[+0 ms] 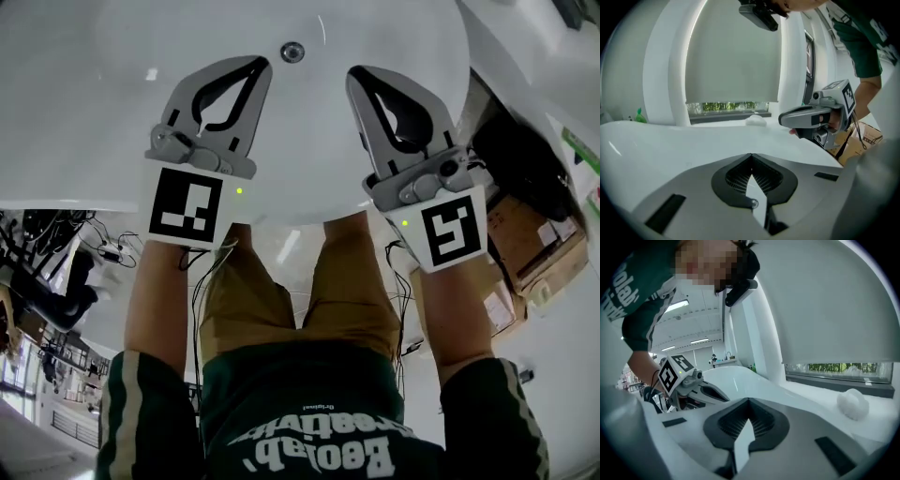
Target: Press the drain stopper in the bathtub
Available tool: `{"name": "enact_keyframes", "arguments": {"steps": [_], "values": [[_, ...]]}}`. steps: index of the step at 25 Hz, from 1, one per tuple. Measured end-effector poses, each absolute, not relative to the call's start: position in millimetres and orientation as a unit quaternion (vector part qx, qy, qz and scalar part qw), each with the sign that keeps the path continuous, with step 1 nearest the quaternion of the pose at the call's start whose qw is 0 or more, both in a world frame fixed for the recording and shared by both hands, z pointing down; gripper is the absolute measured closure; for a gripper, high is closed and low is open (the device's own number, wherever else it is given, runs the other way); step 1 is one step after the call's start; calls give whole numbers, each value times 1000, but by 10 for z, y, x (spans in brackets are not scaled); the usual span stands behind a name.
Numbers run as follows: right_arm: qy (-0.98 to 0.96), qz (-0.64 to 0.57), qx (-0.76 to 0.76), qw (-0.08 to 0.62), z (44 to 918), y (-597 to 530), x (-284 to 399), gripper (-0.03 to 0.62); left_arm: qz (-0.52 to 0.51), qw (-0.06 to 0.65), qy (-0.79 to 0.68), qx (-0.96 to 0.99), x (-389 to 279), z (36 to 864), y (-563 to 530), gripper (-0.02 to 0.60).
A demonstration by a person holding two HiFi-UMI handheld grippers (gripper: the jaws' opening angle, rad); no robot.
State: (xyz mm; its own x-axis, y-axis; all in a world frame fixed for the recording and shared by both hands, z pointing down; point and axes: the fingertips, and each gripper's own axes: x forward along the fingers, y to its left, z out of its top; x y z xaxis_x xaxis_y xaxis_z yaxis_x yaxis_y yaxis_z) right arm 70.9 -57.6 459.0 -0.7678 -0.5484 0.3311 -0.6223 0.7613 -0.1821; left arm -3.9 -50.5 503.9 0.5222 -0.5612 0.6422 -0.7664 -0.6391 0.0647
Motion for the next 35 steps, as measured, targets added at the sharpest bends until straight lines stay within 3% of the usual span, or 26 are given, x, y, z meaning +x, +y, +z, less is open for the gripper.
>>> {"name": "enact_keyframes", "arguments": {"steps": [16,25,35], "values": [[-920,180,301,175,6603,-711,443,585,367,220,-314,848,108,7392,-463,577],[-906,222,307,191,6919,-700,427,585,406,262,-299,823,168,8410,-351,577],[-879,239,360,200,6968,-856,656,585,479,256,-289,788,78,9171,-316,577]]}}
